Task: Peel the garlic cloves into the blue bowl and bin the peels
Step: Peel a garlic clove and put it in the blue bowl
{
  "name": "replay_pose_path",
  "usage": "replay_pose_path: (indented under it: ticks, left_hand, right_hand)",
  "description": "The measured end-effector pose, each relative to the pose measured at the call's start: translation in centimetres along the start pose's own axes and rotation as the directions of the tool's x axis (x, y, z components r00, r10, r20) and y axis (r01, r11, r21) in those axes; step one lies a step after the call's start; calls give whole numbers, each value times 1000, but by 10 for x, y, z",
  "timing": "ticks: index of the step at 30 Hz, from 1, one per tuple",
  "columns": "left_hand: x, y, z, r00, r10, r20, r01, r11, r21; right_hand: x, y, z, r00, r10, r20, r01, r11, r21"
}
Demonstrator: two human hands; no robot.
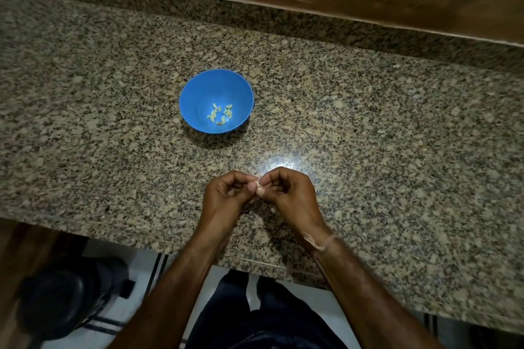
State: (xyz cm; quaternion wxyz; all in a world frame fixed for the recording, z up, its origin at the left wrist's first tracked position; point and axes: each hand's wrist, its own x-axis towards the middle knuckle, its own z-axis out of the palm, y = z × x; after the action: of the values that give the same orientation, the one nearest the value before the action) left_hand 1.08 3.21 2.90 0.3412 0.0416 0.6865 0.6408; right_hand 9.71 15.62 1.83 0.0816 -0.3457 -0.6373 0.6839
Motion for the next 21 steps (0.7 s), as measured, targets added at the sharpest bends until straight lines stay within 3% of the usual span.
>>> replay_pose_path:
  ticks: [12, 21]
  left_hand:
    - [-3, -6, -3, 993, 108, -52, -96, 977, 191]
    - [2, -14, -4, 992, -52, -111, 69, 985, 155]
  right_hand:
    - [8, 16, 7, 992, 82, 91, -73, 992, -102]
    - [11, 28, 16, 990, 114, 86, -93, 973, -211]
